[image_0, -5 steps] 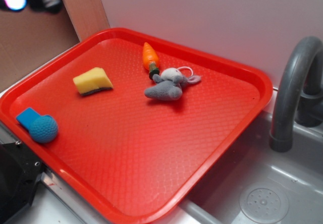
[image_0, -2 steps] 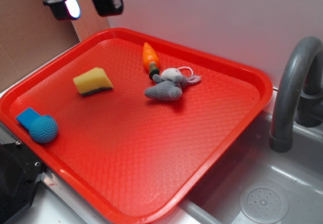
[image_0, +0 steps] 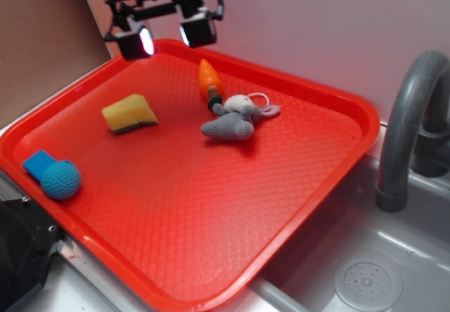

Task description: Grab the carrot.

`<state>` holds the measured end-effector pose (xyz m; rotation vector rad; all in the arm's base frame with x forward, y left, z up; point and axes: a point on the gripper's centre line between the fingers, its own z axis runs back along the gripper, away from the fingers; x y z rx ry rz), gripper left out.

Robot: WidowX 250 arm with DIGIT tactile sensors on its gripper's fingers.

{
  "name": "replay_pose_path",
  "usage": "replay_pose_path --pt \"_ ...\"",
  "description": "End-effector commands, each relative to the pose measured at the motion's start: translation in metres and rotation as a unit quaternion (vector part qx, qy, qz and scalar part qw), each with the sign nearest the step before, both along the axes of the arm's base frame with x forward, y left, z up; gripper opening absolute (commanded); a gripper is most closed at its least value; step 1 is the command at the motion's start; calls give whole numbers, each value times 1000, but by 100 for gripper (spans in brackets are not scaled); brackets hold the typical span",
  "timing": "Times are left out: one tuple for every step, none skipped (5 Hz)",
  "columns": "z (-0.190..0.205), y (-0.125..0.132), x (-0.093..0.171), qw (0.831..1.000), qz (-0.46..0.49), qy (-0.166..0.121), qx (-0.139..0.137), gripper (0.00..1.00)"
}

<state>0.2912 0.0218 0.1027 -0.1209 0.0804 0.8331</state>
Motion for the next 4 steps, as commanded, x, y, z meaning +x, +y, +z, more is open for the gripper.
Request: replay_pose_path --pt "-25 -7 33 999 11 -13 31 100" --pt "-52 -1 34 998 -1 -4 58 100" --pt "-72 0 32 997 -10 7 73 100" --pt "-78 -1 38 996 -20 -2 84 25"
